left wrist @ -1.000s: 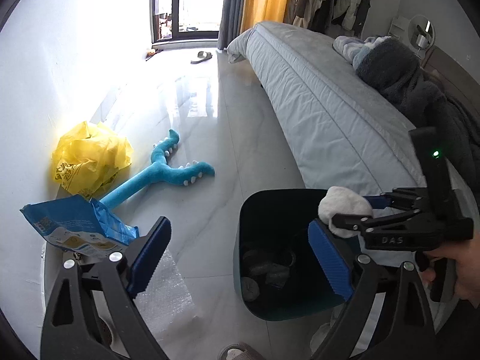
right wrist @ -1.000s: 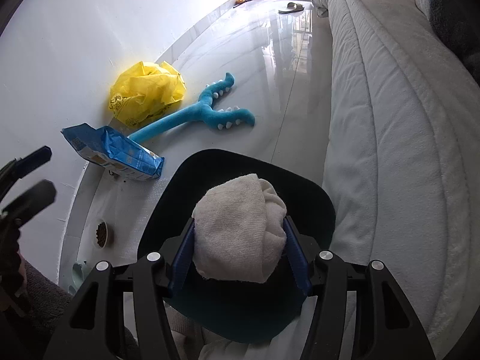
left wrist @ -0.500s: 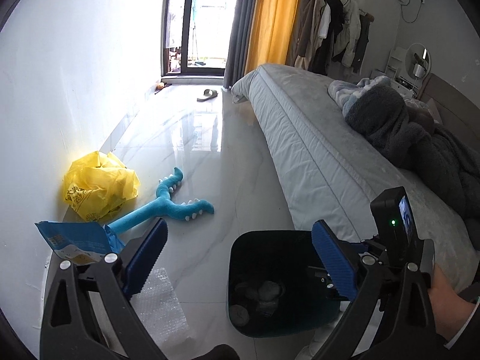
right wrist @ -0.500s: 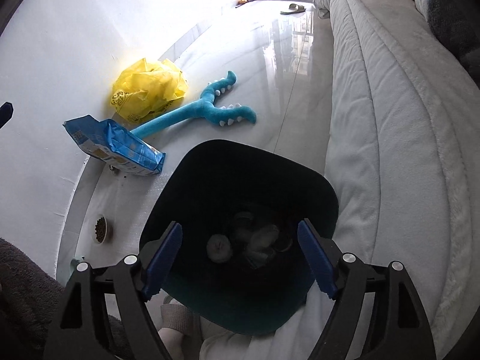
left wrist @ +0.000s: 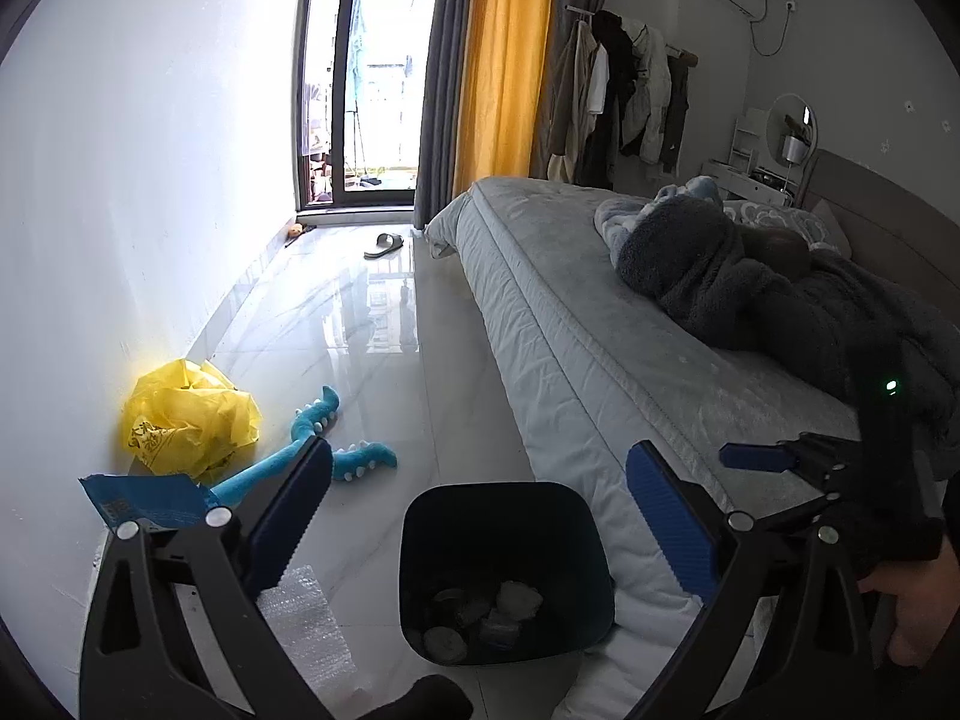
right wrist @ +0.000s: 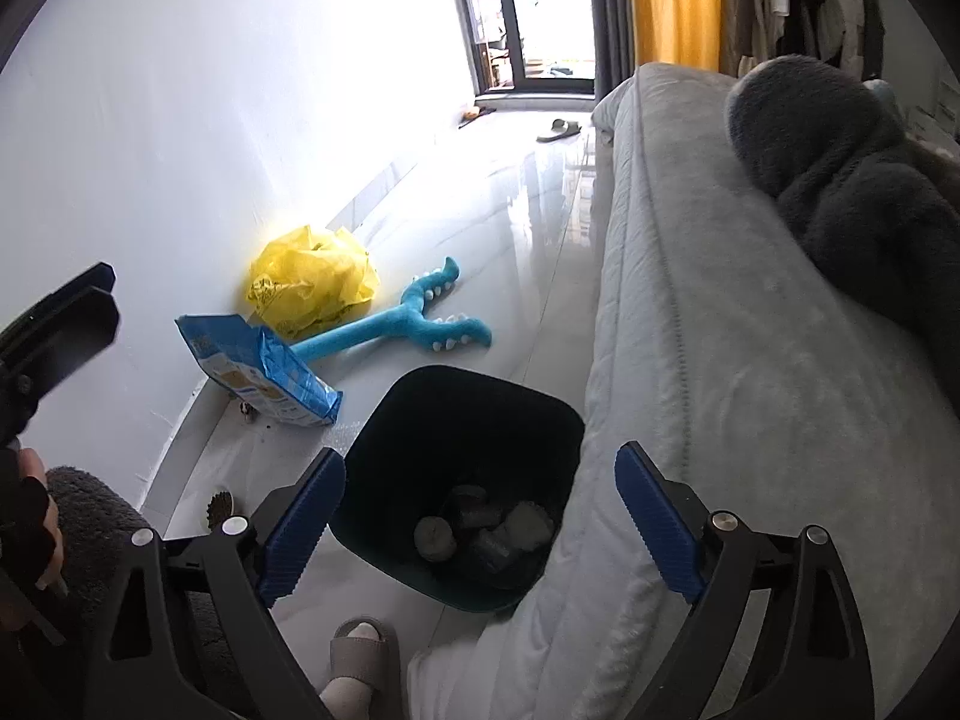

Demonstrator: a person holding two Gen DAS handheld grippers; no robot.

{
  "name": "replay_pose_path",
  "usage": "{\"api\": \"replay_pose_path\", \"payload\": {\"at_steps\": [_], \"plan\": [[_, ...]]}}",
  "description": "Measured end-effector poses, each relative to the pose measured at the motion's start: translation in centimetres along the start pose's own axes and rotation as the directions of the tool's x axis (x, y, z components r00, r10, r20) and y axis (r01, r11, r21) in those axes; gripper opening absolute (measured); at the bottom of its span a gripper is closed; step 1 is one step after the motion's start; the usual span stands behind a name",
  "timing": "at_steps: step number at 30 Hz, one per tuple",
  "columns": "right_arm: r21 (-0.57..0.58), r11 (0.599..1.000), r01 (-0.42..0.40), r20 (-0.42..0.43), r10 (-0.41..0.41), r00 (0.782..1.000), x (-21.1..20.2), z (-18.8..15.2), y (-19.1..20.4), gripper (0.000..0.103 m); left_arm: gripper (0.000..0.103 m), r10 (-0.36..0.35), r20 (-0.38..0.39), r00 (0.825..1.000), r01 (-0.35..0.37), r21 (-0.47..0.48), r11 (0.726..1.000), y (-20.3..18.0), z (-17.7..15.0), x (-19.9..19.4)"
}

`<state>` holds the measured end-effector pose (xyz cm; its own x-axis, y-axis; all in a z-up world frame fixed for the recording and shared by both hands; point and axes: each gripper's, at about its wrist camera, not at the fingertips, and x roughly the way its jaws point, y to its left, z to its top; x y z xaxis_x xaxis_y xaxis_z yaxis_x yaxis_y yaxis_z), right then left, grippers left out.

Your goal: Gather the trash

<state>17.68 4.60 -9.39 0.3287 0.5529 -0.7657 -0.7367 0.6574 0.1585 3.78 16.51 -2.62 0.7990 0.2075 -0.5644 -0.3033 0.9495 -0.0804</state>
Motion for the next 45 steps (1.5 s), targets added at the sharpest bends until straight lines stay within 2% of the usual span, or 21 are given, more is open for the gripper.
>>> {"api": "replay_pose_path", "payload": {"at_steps": [5,9,12,15,19,22,25,28,33,37,45], "plan": [[0.034,0.998,0.056,0.088,-0.059,0.994,-6.3,-1.7,-2.2,0.097,0.1,-0.042,0.024,0.999,0.041,0.004,0.999,-2.2,0.4,-1.5],[0.084,0.989,0.123,0.166,-0.136,0.977,-11.3,-3.3,-4.5,0.1,0.1,-0.05,0.04,0.998,0.049,0.033,0.998,-3.9,1.0,-2.5],[0.119,0.975,0.189,0.228,-0.212,0.95,-14.9,-4.8,-6.3,0.1,0.1,-0.053,0.039,0.998,0.051,0.04,0.998,-4.4,0.8,-2.9],[0.164,0.955,0.246,0.273,-0.283,0.919,-17.9,-6.5,-8.0,0.1,0.1,-0.02,0.035,0.999,0.018,0.059,0.998,-4.6,0.3,-3.0],[0.227,0.913,0.338,0.308,-0.397,0.865,-21.6,-9.2,-9.8,0.1,0.1,-0.027,0.013,1.0,0.026,0.093,0.995,-5.3,-0.5,-3.1],[0.265,0.9,0.345,0.338,-0.422,0.841,-23.6,-11.0,-10.4,0.1,0.1,-0.029,0.034,0.999,0.025,0.123,0.992,-6.3,-1.3,-3.8],[0.279,0.899,0.339,0.356,-0.424,0.832,-24.8,-12.5,-11.0,0.1,0.1,-0.054,0.038,0.998,0.048,0.13,0.99,-7.1,-2.2,-4.2],[0.274,0.909,0.313,0.366,-0.4,0.84,-24.8,-13.7,-11.1,0.1,0.1,-0.062,0.057,0.996,0.053,0.148,0.988,-7.5,-3.2,-4.7],[0.28,0.918,0.282,0.388,-0.377,0.841,-25.5,-14.4,-11.4,0.1,0.1,-0.046,0.112,0.993,0.03,0.136,0.99,-7.3,-3.3,-5.6],[0.286,0.929,0.236,0.423,-0.343,0.839,-26.0,-14.7,-11.6,0.1,0.1,-0.046,0.111,0.993,0.031,0.13,0.991,-7.2,-3.3,-5.6],[0.288,0.931,0.225,0.427,-0.335,0.84,-26.4,-14.8,-11.4,0.1,0.1,-0.077,0.106,0.991,0.064,0.127,0.99,-7.2,-3.6,-5.6]]}}
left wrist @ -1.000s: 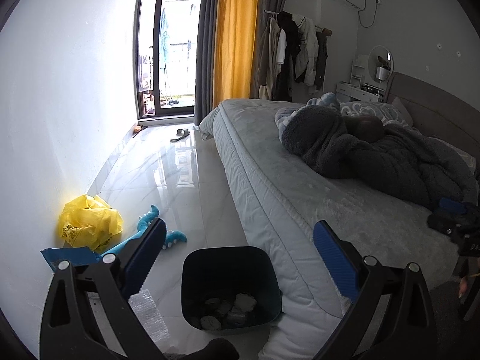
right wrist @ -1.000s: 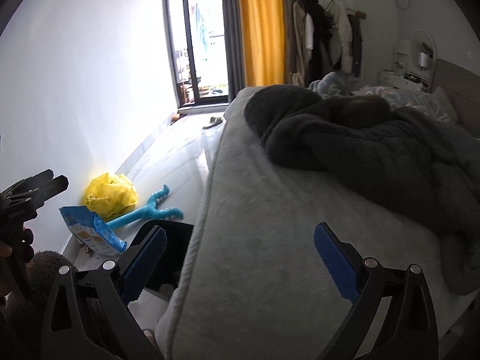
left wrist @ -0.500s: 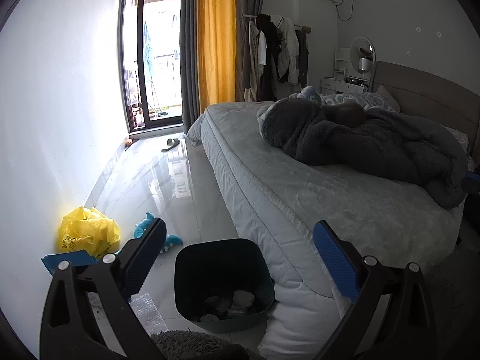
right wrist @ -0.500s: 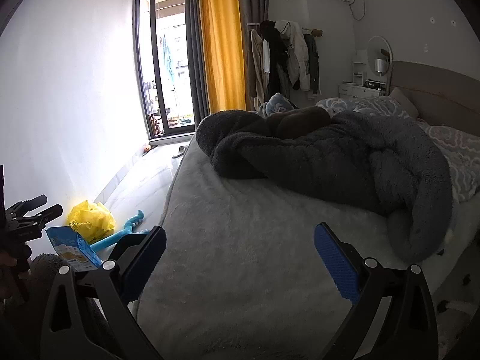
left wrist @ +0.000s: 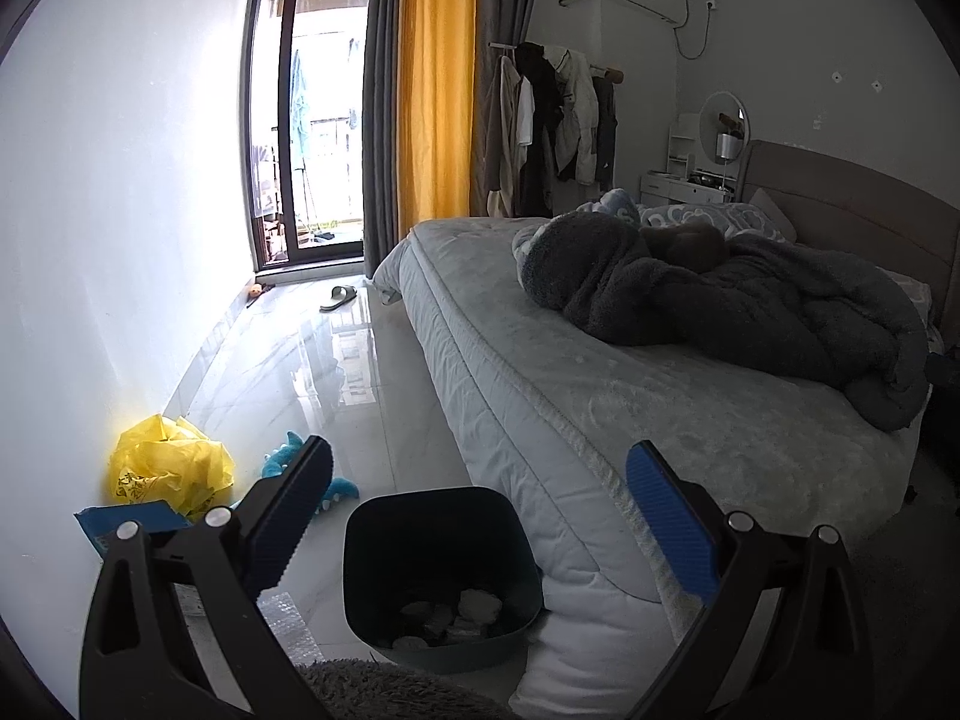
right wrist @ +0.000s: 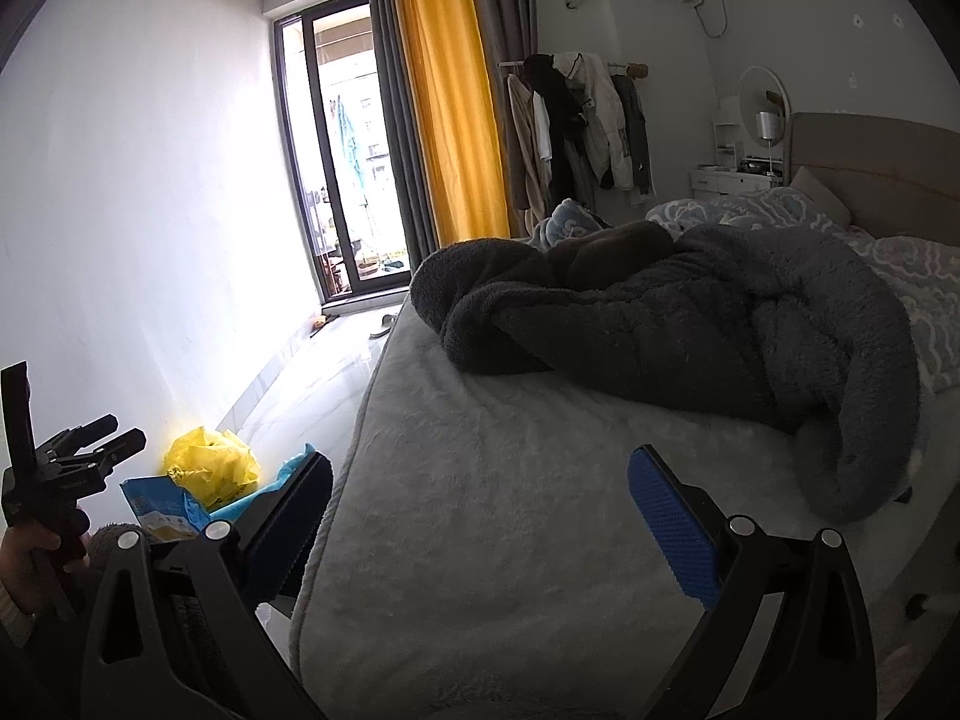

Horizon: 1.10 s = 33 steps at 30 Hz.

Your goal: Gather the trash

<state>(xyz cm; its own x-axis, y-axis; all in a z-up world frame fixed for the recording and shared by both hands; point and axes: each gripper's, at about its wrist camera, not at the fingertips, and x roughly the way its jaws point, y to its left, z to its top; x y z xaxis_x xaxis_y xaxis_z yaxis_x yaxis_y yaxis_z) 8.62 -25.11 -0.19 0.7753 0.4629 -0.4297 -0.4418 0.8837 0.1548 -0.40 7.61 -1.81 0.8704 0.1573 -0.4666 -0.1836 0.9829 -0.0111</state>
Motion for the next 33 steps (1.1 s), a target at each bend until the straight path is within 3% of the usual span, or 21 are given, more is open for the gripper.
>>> {"api": "replay_pose_path", "payload": {"at_steps": [33], "plan": [[0.001,1.0,-0.005,-0.008,0.005,1.0,0.14,-0.05,0.06,0.1,0.1,-0.008,-0.005,1.0,0.008,-0.015,1.0,0.35,0.08,0.08]]}}
